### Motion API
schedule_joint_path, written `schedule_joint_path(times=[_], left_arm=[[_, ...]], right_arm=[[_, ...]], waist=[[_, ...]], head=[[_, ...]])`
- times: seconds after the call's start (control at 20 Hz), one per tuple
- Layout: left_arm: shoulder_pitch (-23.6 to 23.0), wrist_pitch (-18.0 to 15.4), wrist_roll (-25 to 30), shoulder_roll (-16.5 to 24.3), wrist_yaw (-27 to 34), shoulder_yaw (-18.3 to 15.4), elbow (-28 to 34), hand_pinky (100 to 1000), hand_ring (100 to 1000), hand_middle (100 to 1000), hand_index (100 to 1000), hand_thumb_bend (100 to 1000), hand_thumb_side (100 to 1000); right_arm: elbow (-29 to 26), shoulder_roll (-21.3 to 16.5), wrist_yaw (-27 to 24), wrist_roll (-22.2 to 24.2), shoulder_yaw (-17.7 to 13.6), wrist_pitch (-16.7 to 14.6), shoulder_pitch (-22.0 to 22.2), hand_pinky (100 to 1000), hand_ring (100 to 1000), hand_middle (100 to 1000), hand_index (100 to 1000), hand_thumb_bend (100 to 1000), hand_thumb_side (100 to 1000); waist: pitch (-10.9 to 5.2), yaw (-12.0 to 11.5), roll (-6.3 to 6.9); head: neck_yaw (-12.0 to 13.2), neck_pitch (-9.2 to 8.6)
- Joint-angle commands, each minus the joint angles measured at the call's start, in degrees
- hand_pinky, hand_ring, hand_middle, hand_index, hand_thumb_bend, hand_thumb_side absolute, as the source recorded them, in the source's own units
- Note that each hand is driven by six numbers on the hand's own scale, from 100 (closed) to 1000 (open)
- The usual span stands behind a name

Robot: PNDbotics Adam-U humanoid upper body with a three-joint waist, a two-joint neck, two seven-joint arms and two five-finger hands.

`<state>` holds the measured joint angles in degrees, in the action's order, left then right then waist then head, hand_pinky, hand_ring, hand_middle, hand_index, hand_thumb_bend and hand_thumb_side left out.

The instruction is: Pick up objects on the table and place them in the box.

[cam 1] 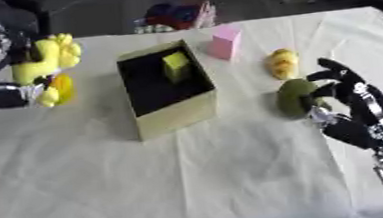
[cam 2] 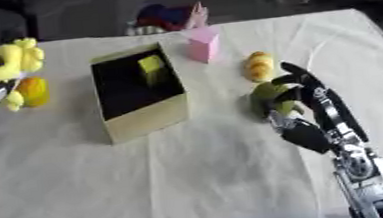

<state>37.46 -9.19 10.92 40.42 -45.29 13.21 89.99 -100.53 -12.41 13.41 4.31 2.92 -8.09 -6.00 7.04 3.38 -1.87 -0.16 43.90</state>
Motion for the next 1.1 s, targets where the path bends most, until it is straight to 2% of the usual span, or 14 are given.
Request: schedule_joint_path(times=[0.05,0.25,0.45,0.55,0.6,0.65,0.75,0.9,1.0,1.05,1.1], left_arm=[[4.89,-2.49,1.98,-2.65,-0.76,2.71,-4.38,637,432,389,535,280,100],[9.85,-6.63,2.68,-8.96,-4.13,5.38,-11.85,649,450,409,553,281,100],[12.85,-9.48,0.96,-13.21,-7.45,6.67,-16.93,661,468,434,580,314,100],[13.73,-10.58,0.24,-14.55,-9.08,7.22,-18.52,690,521,499,653,376,100],[13.99,-11.11,0.19,-15.0,-10.11,7.47,-19.12,719,583,574,719,426,100],[14.15,-11.62,0.43,-15.33,-11.28,7.68,-19.57,731,612,612,750,474,116],[14.25,-12.33,0.68,-15.75,-13.49,7.69,-20.04,762,698,716,827,638,302],[14.04,-12.11,-0.92,-15.83,-15.68,7.17,-19.96,795,767,791,864,807,486],[13.75,-11.56,-2.28,-15.45,-16.26,6.45,-19.46,796,767,791,862,800,498],[13.61,-11.02,-2.95,-15.02,-16.19,5.73,-19.05,795,762,783,857,772,477],[13.47,-10.38,-3.42,-14.5,-15.92,4.98,-18.62,792,753,771,842,705,419]], right_arm=[[-0.59,-0.55,-0.77,0.23,0.16,-0.1,-0.51,750,608,734,943,336,316],[-0.57,-0.41,-1.04,0.42,0.34,-0.13,-0.74,750,608,734,943,336,317],[-0.53,-0.27,-1.27,0.57,0.45,-0.14,-0.88,750,608,735,943,336,317],[-0.51,-0.16,-1.35,0.7,0.56,-0.17,-0.94,750,609,735,944,334,317],[-0.5,-0.12,-1.39,0.76,0.61,-0.19,-0.98,750,609,735,943,333,318],[-0.49,-0.09,-1.4,0.82,0.64,-0.2,-1.01,750,609,735,943,333,318],[-0.47,-0.09,-1.4,0.85,0.62,-0.19,-1.03,750,608,735,943,332,318],[-0.45,-0.07,-1.4,0.83,0.59,-0.19,-1.05,751,609,736,943,330,318],[-0.44,-0.06,-1.38,0.84,0.55,-0.2,-1.04,751,609,736,943,330,318],[-0.41,-0.07,-1.37,0.81,0.51,-0.18,-1.03,751,609,736,943,330,318],[-0.38,-0.08,-1.36,0.79,0.49,-0.17,-1.01,751,609,736,943,331,318]], waist=[[-1.26,0.26,0.2],[-0.87,0.75,-0.08],[-0.7,1.14,-0.39],[-0.65,1.24,-0.46],[-0.63,1.29,-0.47],[-0.61,1.33,-0.49],[-0.61,1.35,-0.51],[-0.62,1.35,-0.54],[-0.63,1.32,-0.55],[-0.64,1.28,-0.55],[-0.66,1.24,-0.55]], head=[[0.32,0.22],[0.64,0.22],[1.1,0.22],[1.3,0.22],[1.4,0.22],[1.44,0.22],[1.45,0.22],[1.4,0.22],[1.29,0.22],[1.23,0.22],[1.18,0.22]])
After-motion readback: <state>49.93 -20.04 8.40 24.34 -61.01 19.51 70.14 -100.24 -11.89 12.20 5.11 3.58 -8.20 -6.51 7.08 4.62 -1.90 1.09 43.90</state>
